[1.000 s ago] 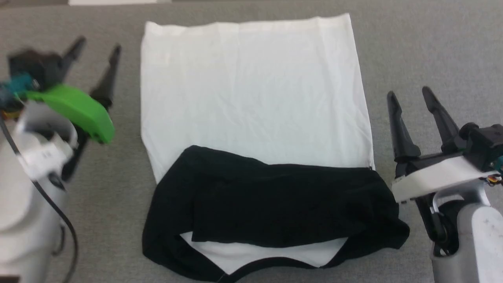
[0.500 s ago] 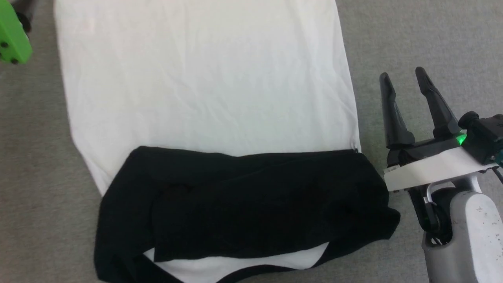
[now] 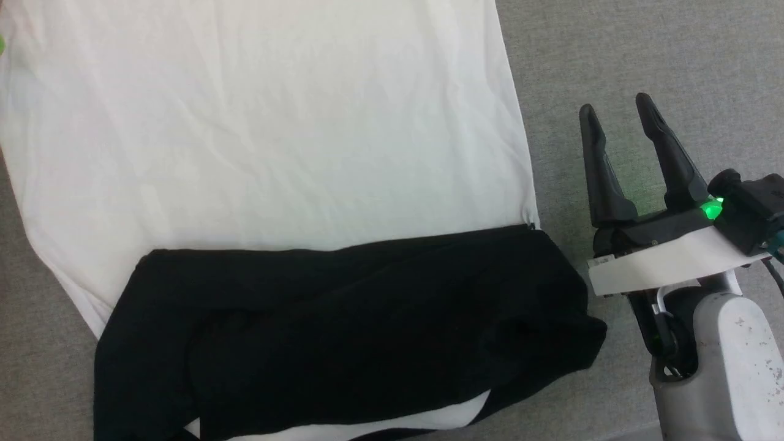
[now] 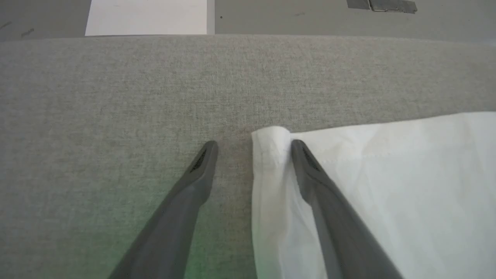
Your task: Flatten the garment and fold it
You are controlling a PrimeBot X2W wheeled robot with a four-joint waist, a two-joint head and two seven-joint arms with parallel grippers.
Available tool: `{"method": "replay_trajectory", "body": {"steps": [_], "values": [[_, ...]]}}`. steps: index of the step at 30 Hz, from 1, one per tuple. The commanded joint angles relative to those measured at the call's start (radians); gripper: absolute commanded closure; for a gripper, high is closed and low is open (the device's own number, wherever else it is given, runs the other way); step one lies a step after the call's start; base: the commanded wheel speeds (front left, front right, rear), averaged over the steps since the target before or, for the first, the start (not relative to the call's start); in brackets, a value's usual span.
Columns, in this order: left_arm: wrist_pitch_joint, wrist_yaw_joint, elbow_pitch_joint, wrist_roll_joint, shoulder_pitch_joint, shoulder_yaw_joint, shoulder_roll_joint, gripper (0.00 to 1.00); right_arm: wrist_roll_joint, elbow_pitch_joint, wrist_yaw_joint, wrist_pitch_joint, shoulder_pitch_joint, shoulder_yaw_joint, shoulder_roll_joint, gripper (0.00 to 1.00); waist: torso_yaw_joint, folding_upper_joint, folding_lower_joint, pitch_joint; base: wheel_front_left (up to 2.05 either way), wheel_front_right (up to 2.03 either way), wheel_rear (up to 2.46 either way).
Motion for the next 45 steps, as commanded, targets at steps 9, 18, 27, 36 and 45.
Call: {"method": "replay_trajectory", "body": {"steps": [9, 18, 27, 36, 45], "values": [[0.064, 0.004, -0.018, 0.004, 0.014, -0.044, 0.0, 1.0, -0.076, 0.006, -0.001, 0.149, -0.225, 0.065, 0.002, 0.0, 0.014, -0.0001, -0.0001, 0.01, 0.0, 0.0, 0.0], [0.046, -0.03, -0.036, 0.006, -0.026, -0.086, -0.047, 1.0, -0.047, 0.396, -0.001, 0.423, -0.736, 0.024, 0.002, 0.0, 0.089, -0.0001, -0.0001, 0.036, 0.0, 0.0, 0.0], [-0.013, -0.07, -0.032, 0.005, -0.065, -0.125, -0.115, 1.0, -0.172, 0.739, -0.001, 0.668, -0.976, -0.037, 0.002, 0.0, 0.174, -0.0001, -0.0001, 0.068, 0.0, 0.0, 0.0], [-0.047, -0.094, -0.001, 0.002, -0.094, -0.139, -0.138, 1.0, -0.244, 0.828, -0.001, 0.875, -1.047, -0.027, 0.002, 1.0, 0.195, -0.0001, -0.0001, 0.079, 0.0, 0.0, 0.0], [-0.179, -0.104, 0.007, 0.029, -0.096, -0.119, -0.124, 1.0, -0.24, 0.741, -0.001, 0.803, -1.014, -0.015, 0.002, 1.0, 0.188, -0.0001, -0.0001, 0.064, 0.0, 0.0, 0.0]]}}
